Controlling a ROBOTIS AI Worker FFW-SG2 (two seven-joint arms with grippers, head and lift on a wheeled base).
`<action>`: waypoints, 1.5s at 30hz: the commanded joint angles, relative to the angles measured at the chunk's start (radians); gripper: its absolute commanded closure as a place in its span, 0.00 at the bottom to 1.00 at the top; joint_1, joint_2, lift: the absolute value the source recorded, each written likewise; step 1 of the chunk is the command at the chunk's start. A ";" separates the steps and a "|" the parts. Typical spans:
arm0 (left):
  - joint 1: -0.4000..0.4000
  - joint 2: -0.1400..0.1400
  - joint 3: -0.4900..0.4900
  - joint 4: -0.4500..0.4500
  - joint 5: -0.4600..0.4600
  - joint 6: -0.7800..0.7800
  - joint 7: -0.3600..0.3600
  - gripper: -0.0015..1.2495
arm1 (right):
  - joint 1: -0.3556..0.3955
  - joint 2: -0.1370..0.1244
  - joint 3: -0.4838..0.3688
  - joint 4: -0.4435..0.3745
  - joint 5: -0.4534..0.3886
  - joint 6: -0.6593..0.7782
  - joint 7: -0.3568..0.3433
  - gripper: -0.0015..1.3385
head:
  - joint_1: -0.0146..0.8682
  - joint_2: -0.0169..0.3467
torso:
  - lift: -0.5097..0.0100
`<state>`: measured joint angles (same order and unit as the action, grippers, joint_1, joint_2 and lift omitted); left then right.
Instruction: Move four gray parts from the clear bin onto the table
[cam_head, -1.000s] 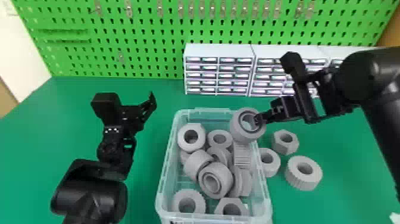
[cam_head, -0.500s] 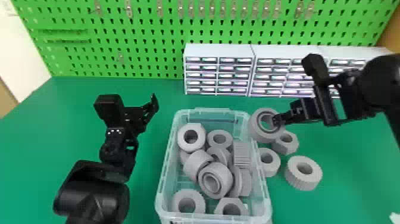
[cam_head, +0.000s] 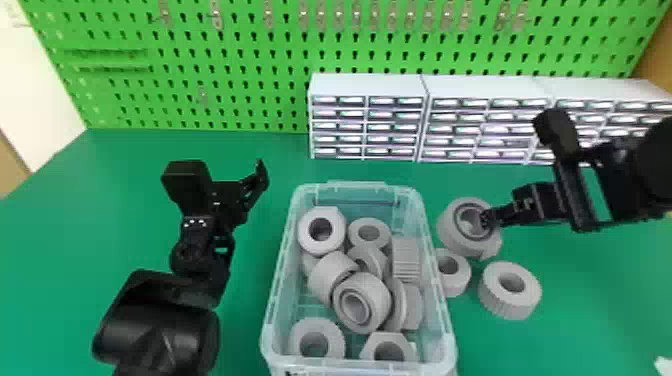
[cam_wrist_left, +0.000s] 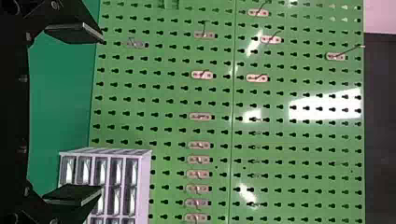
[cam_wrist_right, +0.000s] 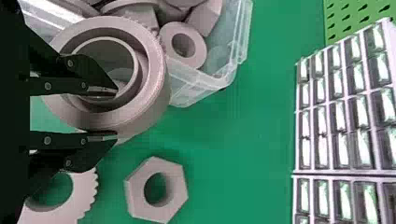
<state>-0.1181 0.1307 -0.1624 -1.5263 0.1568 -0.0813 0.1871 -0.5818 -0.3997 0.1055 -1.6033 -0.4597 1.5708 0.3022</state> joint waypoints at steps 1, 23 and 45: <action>0.000 0.000 0.001 0.000 0.001 0.000 0.002 0.11 | 0.030 -0.008 -0.010 -0.015 -0.004 0.001 0.000 0.73 | 0.80 0.24 | 0.88; -0.002 -0.002 -0.002 0.006 0.000 0.000 0.009 0.11 | 0.120 -0.056 0.017 -0.061 -0.063 0.001 -0.002 0.73 | 0.80 0.24 | 0.88; -0.008 -0.003 0.011 0.005 0.000 -0.002 0.009 0.11 | 0.140 -0.105 0.154 -0.072 -0.140 0.001 -0.002 0.73 | 0.80 0.24 | 0.88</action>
<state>-0.1248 0.1273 -0.1546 -1.5211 0.1565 -0.0814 0.1964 -0.4426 -0.5035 0.2472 -1.6780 -0.6007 1.5708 0.3006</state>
